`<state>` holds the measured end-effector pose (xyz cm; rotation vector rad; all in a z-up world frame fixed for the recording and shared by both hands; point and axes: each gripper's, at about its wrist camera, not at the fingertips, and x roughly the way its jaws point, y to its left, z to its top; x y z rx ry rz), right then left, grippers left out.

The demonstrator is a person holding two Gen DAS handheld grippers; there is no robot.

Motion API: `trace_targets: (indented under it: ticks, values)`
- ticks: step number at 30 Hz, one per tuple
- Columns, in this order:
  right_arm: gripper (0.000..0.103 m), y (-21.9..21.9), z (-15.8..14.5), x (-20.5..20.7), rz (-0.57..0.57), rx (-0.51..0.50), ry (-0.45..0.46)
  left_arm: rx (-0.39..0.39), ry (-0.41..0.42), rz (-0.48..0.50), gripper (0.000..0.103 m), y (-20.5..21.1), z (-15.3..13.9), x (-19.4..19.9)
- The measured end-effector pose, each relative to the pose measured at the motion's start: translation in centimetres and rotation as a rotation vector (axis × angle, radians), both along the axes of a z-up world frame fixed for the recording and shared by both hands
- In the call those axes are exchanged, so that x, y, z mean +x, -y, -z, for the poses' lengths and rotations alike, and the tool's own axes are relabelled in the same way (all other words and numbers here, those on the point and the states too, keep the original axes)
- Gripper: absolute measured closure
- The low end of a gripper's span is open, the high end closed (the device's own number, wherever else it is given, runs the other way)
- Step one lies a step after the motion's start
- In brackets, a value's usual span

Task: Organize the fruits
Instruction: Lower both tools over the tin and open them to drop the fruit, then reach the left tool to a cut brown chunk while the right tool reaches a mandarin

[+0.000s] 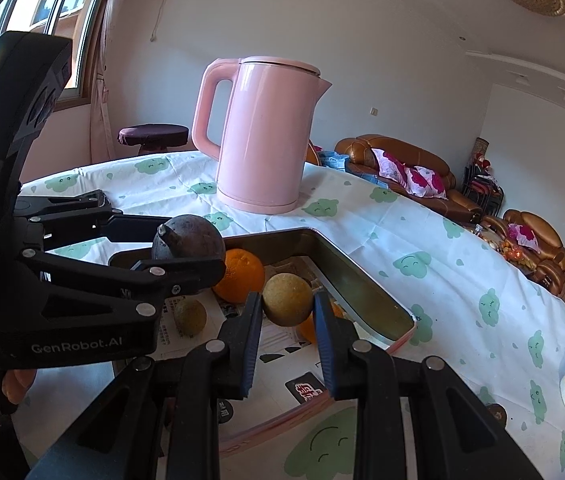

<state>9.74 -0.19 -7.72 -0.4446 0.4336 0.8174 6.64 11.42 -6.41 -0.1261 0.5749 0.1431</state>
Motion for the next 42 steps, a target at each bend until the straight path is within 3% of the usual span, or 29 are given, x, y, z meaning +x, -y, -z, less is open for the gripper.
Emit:
trace_targets:
  ticks: [13,14,16,19,23,25,34,42]
  values:
    - [0.073,-1.4,1.6,1.5,-0.01,-0.091,-0.118,-0.003,-0.049,0.0,0.048,0.1,0.6,0.6]
    - [0.07,-1.5,1.7,1.5,-0.01,-0.103,-0.119,0.003,-0.046,-0.004,0.048,0.1,0.5,0.6]
    - [0.048,-1.6,1.8,1.3,0.004,-0.115,-0.101,0.016,-0.027,-0.008,0.041,0.2,0.3,0.3]
    - [0.043,-1.0,1.2,0.7,0.029,-0.085,-0.051,0.024,-0.007,0.0,0.038,0.5,-0.1,-0.2]
    - [0.043,2.3,0.0,0.1,0.092,-0.041,-0.002,0.015,0.044,0.015,0.033,1.0,-1.2,-1.1]
    - [0.043,5.2,-1.0,0.0,0.14,-0.007,0.008,0.018,0.071,0.016,0.026,1.4,-1.9,-1.5]
    - [0.043,18.0,-1.3,1.0,0.404,0.045,-0.059,0.054,0.097,0.125,0.018,7.0,-3.0,-0.8]
    - [0.043,19.6,0.0,1.7,0.378,0.07,-0.18,0.09,0.041,0.218,0.015,11.4,-1.9,1.2]
